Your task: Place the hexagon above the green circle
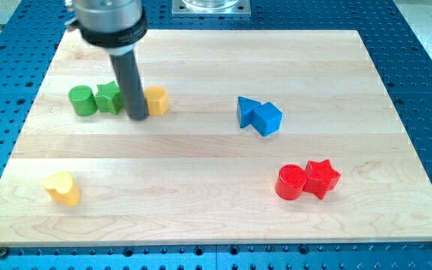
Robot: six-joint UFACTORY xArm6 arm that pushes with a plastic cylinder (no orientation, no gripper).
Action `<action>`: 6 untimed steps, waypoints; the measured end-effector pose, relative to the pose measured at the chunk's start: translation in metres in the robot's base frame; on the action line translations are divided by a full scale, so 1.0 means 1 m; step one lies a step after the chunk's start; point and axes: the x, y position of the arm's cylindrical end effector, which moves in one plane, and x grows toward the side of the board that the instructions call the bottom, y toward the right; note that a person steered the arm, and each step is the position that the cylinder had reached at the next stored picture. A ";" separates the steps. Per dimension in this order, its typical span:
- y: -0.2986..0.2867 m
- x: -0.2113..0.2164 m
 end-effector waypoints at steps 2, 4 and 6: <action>0.078 -0.039; 0.028 -0.091; -0.078 -0.077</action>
